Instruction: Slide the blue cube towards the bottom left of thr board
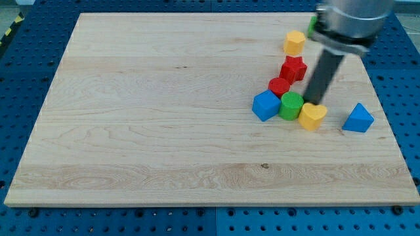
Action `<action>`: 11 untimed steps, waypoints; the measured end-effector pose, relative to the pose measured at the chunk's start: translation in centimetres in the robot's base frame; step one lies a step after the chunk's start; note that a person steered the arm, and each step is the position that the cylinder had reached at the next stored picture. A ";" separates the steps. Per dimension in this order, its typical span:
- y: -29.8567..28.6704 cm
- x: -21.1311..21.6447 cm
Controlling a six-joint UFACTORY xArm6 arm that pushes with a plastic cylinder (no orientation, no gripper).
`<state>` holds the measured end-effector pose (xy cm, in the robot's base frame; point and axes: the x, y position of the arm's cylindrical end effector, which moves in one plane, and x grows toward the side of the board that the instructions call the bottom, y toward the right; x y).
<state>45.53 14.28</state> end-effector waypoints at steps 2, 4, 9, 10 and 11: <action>-10.3 2.6; -11.3 0.4; -22.0 5.9; -21.9 6.7; -23.5 10.2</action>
